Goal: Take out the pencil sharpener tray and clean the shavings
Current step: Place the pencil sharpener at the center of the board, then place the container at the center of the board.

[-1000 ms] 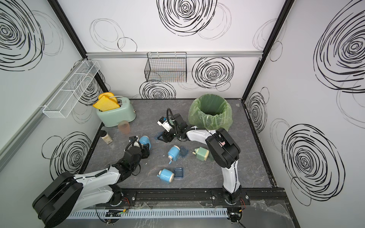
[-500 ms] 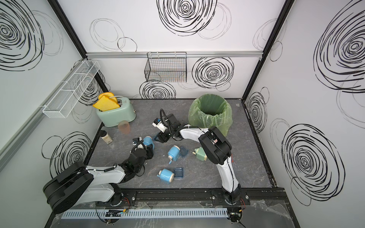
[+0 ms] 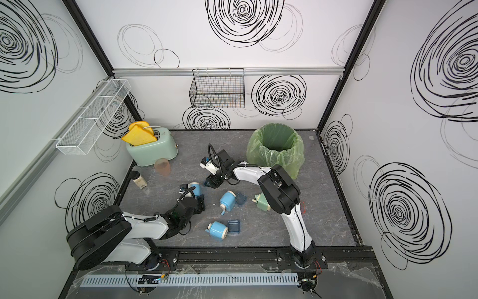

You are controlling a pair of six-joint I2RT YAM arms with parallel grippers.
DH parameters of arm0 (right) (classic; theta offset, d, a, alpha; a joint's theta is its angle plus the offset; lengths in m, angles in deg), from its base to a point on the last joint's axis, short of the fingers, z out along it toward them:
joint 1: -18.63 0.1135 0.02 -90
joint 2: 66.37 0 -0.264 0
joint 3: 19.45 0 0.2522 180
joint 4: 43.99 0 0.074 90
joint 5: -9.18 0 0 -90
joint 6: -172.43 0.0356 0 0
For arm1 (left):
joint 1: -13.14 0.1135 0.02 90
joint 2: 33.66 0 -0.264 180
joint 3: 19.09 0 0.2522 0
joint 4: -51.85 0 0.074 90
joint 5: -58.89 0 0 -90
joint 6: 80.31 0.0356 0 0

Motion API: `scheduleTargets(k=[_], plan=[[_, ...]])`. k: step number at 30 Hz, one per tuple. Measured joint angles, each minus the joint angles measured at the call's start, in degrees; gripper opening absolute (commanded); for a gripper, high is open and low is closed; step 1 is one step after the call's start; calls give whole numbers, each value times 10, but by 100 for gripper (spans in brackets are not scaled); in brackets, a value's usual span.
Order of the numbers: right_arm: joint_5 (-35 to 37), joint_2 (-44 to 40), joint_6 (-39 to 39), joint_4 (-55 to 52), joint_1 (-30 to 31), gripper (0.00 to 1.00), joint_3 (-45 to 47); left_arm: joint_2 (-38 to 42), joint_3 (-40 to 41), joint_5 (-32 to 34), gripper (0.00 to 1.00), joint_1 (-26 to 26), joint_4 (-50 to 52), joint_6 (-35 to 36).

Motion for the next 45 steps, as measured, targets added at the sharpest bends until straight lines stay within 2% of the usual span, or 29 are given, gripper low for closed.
scheduleTargets(k=[5, 7, 9, 19, 24, 25, 26, 33, 36, 39, 42, 45], plan=[[0, 1, -10, -21, 0, 52, -6, -2, -8, -2, 90, -3, 9, 0], [-1, 1, -14, -25, 0, 53, -6, 6, -8, -6, 100, -6, 14, 0], [-2, 1, -16, -25, 0, 54, -6, 24, -8, -10, 97, -11, 32, 3], [-10, 1, -21, -33, 1, 58, -8, 219, -47, 1, 97, -14, 206, 2], [-13, 1, -29, -50, 2, 78, -10, 315, -83, -2, 97, 24, 275, 10], [-14, 1, -29, -55, 2, 84, -10, 329, -89, -3, 97, 34, 284, 12], [-14, 1, -30, -58, 2, 99, -10, 341, -96, -6, 97, 45, 293, 15], [-3, -7, -27, -70, 3, 99, 0, 367, -106, -39, 97, 90, 320, 25], [16, -49, -10, -57, -2, 99, 41, 368, -106, -52, 97, 98, 327, 30], [44, -127, 10, -9, -5, 99, 96, 377, -106, -61, 97, 103, 327, 37], [74, -218, 20, 102, -5, 99, 176, 383, -106, -68, 97, 111, 327, 40], [65, -268, 37, 189, -13, 99, 226, 386, -106, -73, 97, 116, 327, 41]])
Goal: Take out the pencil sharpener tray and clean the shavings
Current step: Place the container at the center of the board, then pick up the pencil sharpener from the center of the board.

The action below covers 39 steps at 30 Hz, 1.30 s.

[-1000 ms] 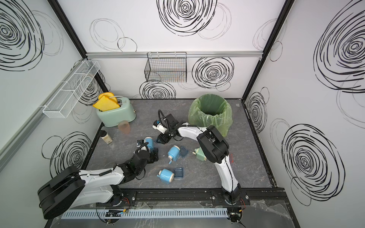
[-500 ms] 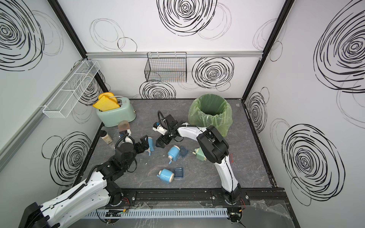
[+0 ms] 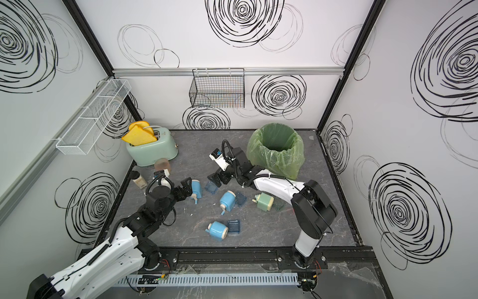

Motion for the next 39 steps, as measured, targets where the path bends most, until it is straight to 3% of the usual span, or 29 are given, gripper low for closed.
scheduleTargets(k=[3, 5, 8, 15, 17, 24, 30, 39], plan=[[-35, 19, 25, 26, -23, 99, -14, 9, 0, -4, 97, 1, 0, 0], [-31, 65, 38, -3, -37, 99, -71, 19, 0, -7, 97, 4, 0, 0], [27, 116, 68, -38, -48, 99, -137, 30, 2, -9, 97, 9, 0, 0], [129, 152, 150, -82, -37, 100, -165, 37, 6, -22, 97, 20, 0, 0], [142, 169, 166, -87, -33, 95, -173, 40, 9, -23, 97, 20, -1, 0], [186, 201, 202, -91, -24, 84, -186, 48, 15, -26, 97, 19, -3, 0], [218, 202, 209, -79, -18, 84, -180, 48, 16, -27, 97, 12, -7, 1], [269, 148, 212, -29, -10, 89, -85, 47, 27, -31, 97, 11, -19, 1]])
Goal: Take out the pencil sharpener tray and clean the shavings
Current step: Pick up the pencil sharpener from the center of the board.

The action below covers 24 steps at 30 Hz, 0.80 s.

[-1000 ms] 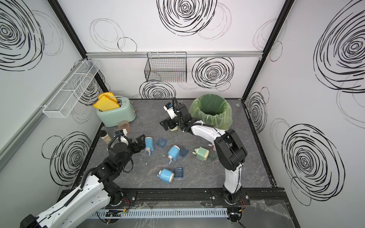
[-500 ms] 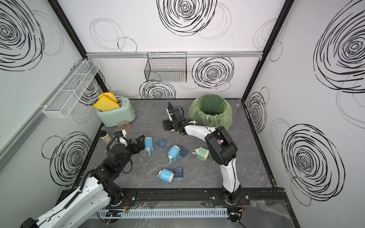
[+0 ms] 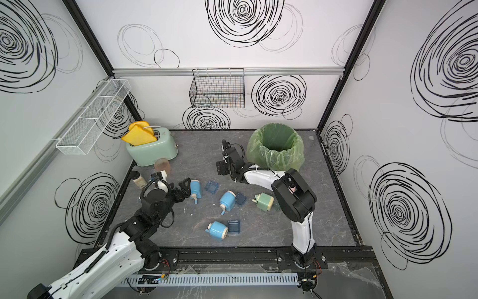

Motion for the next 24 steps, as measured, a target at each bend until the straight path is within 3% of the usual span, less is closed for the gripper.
scheduleTargets(k=[13, 24], plan=[[6, 46, 14, -4, -3, 85, -7, 0, 3, -2, 97, -1, -3, 0], [10, 65, 25, -5, -3, 64, -29, 0, 6, -3, 97, -2, -7, 0]])
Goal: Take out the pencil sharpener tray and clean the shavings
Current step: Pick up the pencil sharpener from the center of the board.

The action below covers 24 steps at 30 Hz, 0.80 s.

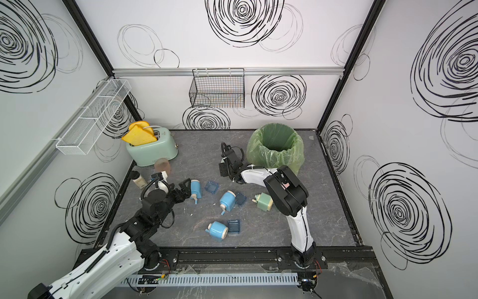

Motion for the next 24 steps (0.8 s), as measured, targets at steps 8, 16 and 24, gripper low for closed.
scheduleTargets(k=[8, 16, 24], plan=[[15, 0, -5, 2, 1, 54, 3, 0, 0, -4, 97, -1, -9, 0], [0, 0, -17, 8, 0, 99, 17, -1, 0, -14, 97, -2, -9, 0], [-74, 14, -15, 11, -18, 99, -16, -3, 0, -17, 97, -2, -13, 1]])
